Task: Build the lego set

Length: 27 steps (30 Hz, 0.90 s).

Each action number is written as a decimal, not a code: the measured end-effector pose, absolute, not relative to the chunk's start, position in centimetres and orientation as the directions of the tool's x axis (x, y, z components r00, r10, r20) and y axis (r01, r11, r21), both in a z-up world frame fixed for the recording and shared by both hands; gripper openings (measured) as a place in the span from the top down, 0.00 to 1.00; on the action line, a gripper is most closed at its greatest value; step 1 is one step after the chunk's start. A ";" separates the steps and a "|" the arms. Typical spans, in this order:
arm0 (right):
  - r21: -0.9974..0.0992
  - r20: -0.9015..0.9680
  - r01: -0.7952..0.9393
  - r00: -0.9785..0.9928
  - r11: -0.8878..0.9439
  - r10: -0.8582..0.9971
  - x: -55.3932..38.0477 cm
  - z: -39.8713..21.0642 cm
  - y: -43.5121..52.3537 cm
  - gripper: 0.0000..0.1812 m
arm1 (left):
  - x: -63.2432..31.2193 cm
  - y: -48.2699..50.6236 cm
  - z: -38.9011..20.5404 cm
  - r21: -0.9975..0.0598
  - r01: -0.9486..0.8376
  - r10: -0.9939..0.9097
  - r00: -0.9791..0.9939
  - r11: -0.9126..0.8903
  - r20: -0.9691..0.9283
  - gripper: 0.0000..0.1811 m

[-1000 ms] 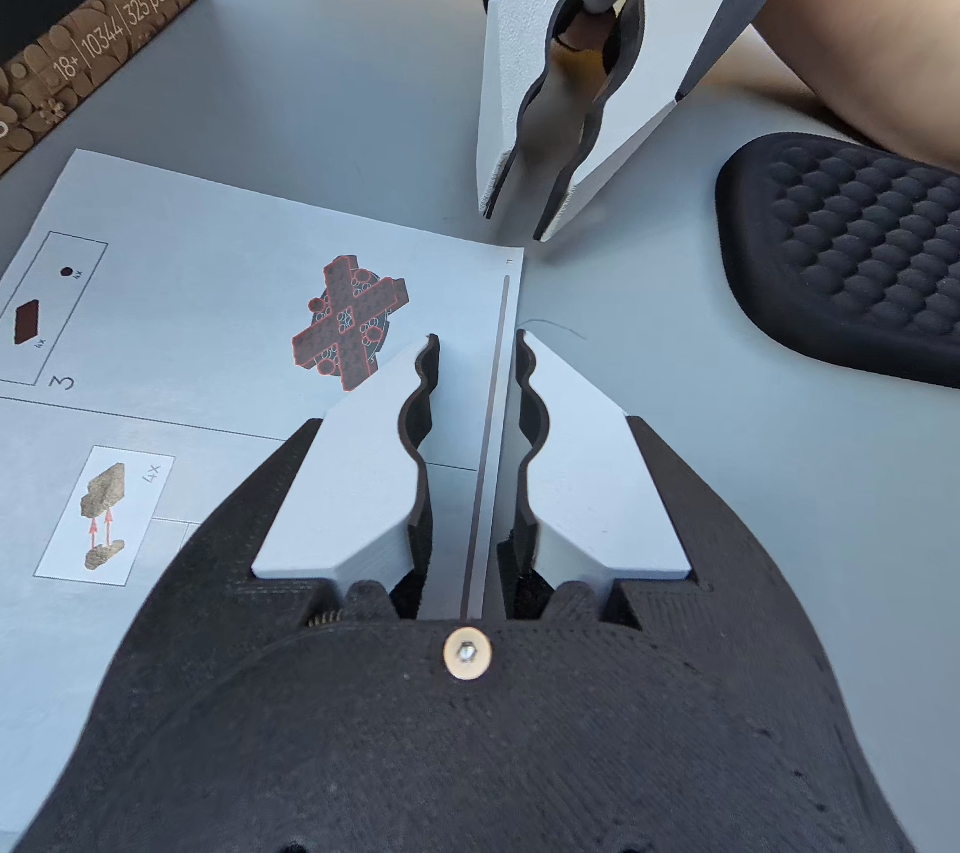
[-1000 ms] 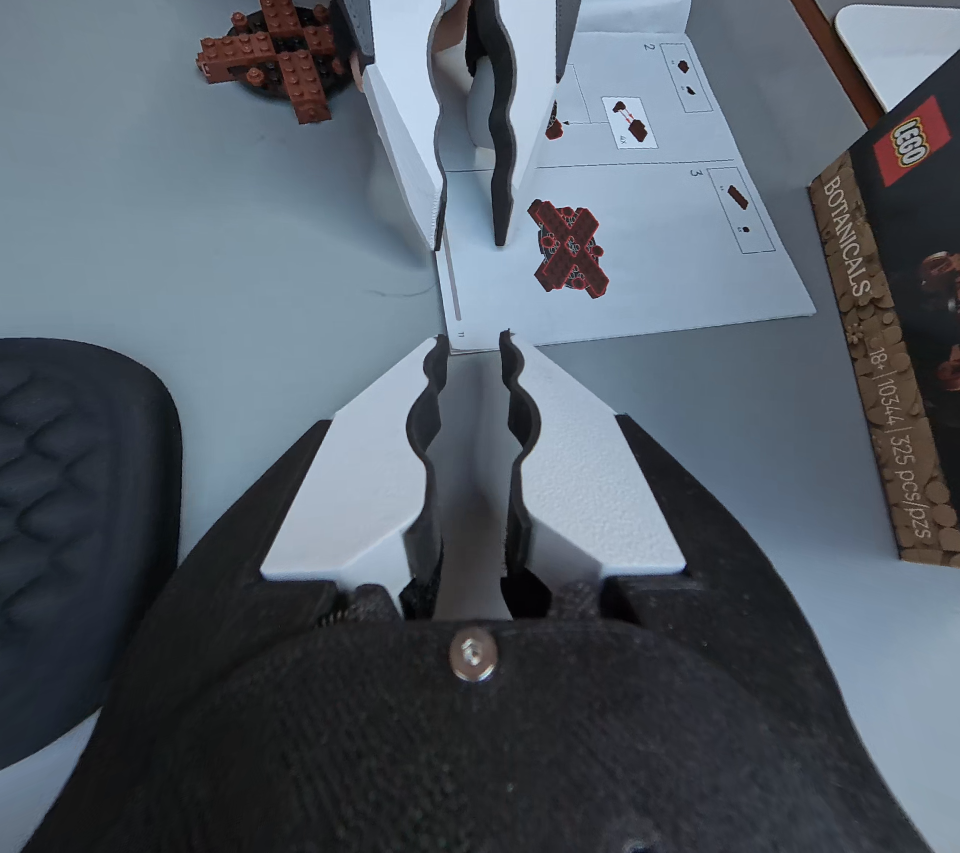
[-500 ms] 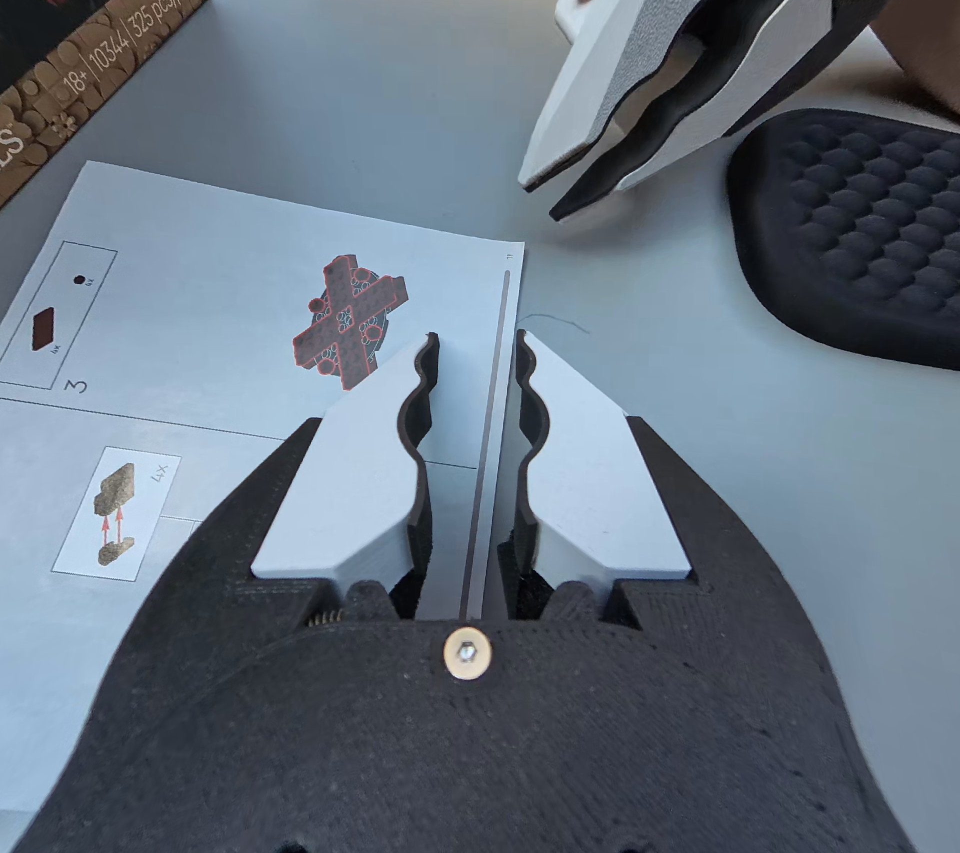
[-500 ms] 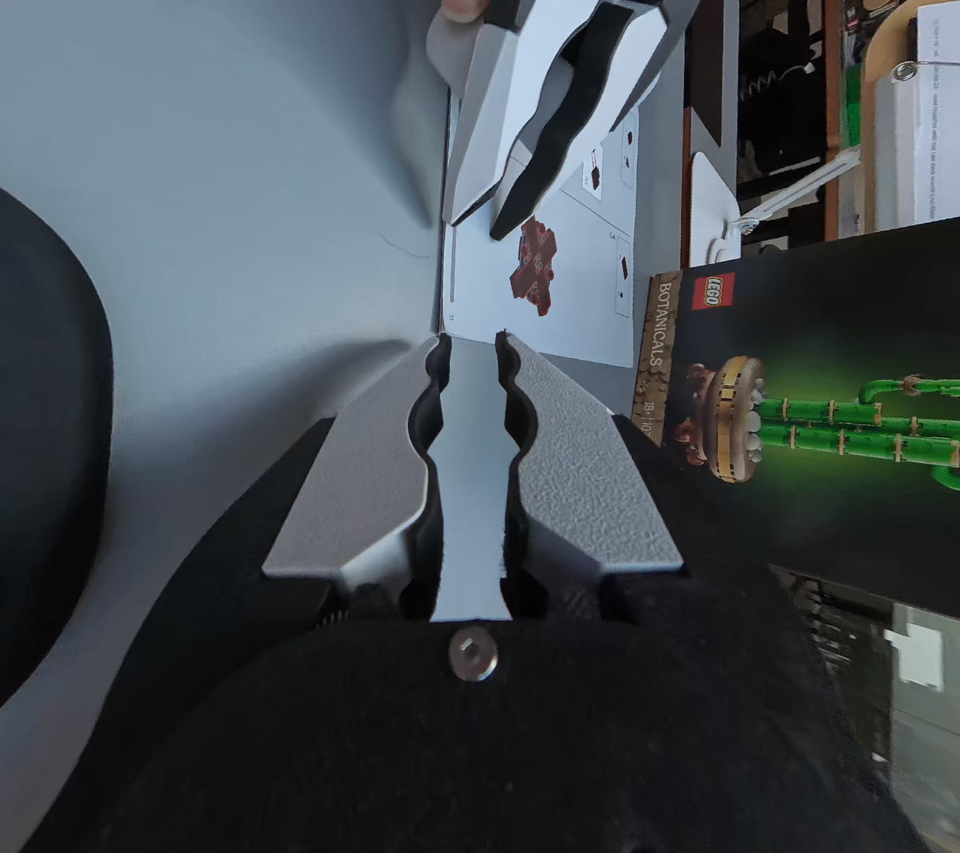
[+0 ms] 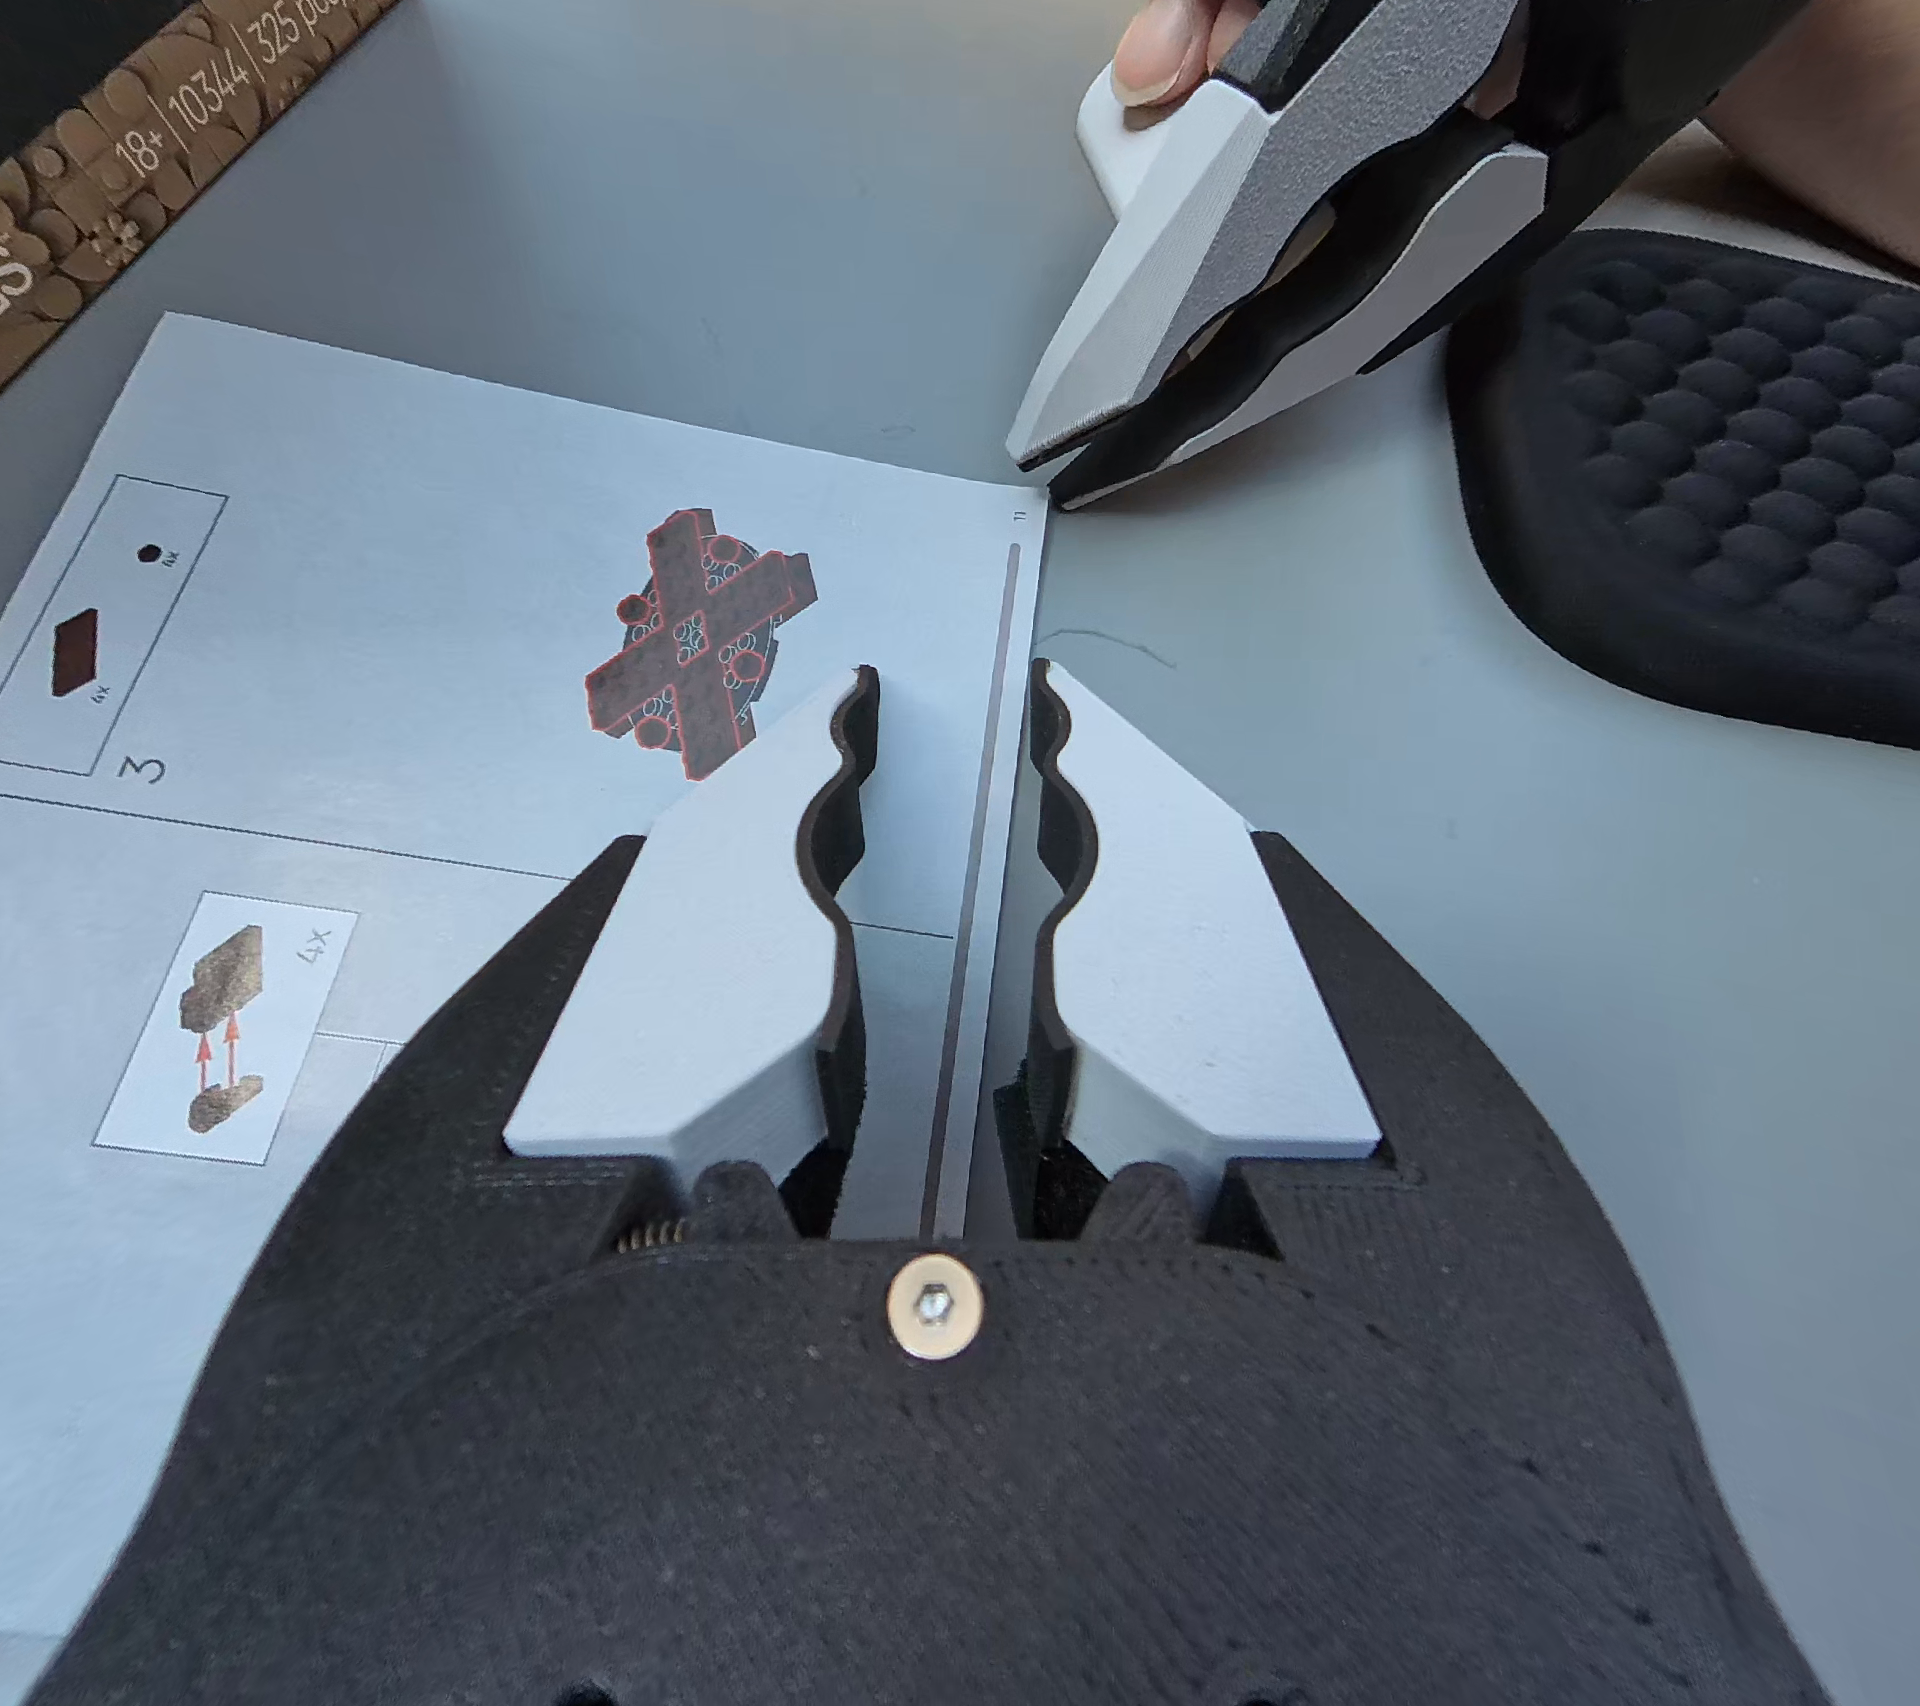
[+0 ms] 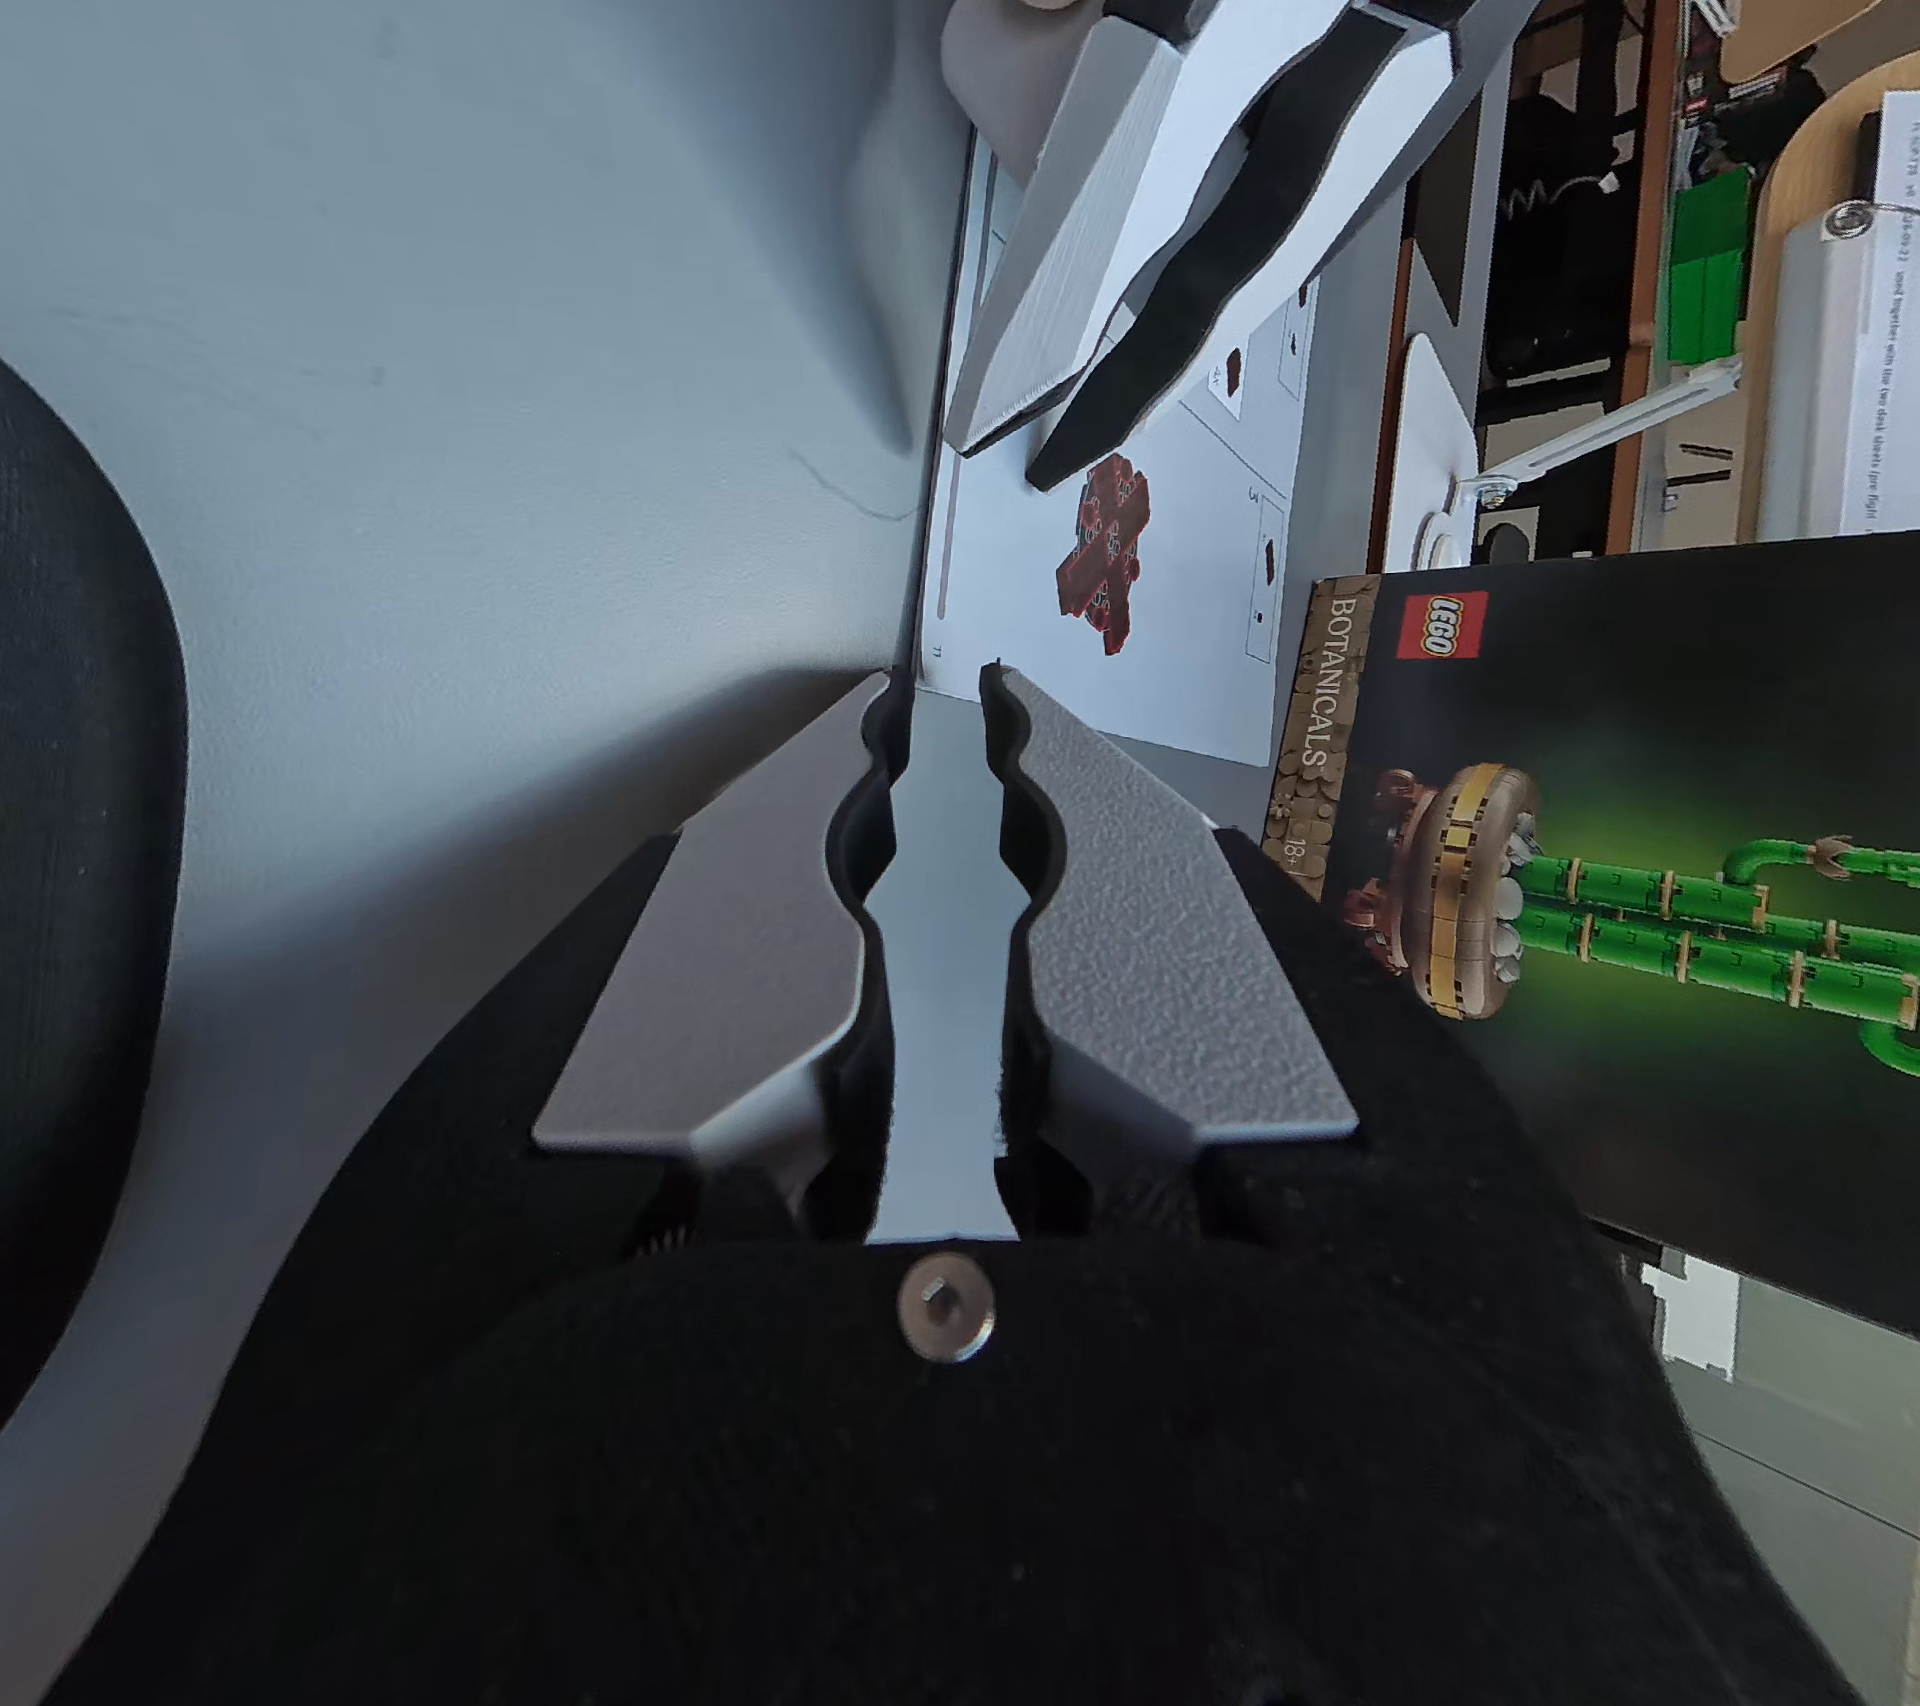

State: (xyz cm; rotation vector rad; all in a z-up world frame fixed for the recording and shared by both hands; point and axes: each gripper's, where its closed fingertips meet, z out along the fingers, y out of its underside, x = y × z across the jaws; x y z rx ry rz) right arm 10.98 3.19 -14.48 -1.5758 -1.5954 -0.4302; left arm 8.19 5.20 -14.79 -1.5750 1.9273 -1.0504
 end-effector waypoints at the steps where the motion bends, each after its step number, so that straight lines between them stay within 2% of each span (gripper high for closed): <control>1: -0.304 0.745 0.940 0.134 0.153 0.654 11.0 -14.5 3.2 0.93 | 8.2 5.2 -14.8 -0.777 -0.627 -0.958 -0.257 0.064 0.128 0.85; 19: -0.308 0.750 0.939 0.144 0.149 0.645 11.0 -14.5 3.3 0.93 | 8.2 5.2 -14.8 -0.777 -0.627 -0.957 -0.257 0.060 0.133 0.85; 27: -0.308 0.753 0.939 0.141 0.155 0.643 10.8 -14.5 3.3 0.97 | 8.2 5.1 -14.8 -0.777 -0.627 -0.957 -0.256 0.059 0.134 0.85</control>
